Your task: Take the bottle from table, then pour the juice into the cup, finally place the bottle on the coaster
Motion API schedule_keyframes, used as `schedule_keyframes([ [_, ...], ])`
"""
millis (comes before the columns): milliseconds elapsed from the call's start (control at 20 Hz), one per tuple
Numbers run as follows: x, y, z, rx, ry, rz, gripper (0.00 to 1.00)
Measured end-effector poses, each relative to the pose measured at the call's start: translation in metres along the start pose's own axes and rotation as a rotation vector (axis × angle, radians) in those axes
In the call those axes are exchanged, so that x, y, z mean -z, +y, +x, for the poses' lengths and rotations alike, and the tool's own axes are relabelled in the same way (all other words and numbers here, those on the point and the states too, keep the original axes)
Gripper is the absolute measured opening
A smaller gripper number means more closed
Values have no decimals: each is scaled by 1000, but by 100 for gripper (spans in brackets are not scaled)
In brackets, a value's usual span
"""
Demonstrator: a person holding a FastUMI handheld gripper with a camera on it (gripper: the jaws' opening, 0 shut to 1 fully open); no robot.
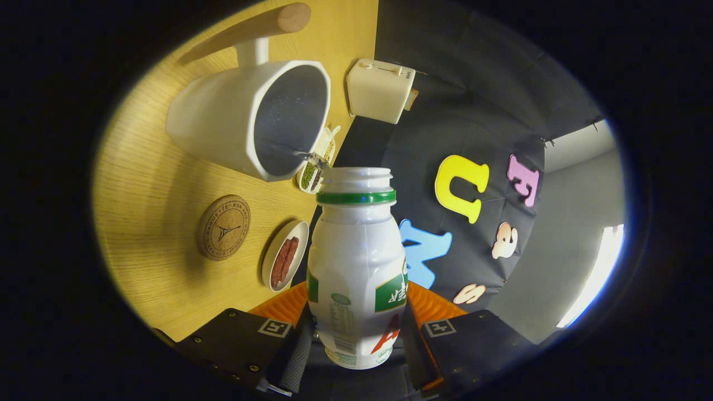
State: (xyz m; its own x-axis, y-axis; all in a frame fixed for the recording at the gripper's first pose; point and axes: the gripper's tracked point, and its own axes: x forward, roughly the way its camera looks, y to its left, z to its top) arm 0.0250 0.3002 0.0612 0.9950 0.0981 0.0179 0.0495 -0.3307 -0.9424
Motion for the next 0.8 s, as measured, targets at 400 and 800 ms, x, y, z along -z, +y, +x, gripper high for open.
schedule_keyframes([
  [400, -1, -5, 2, -5, 9, -29, 71],
  [800, -4, -7, -1, -1, 9, -63, 71],
])
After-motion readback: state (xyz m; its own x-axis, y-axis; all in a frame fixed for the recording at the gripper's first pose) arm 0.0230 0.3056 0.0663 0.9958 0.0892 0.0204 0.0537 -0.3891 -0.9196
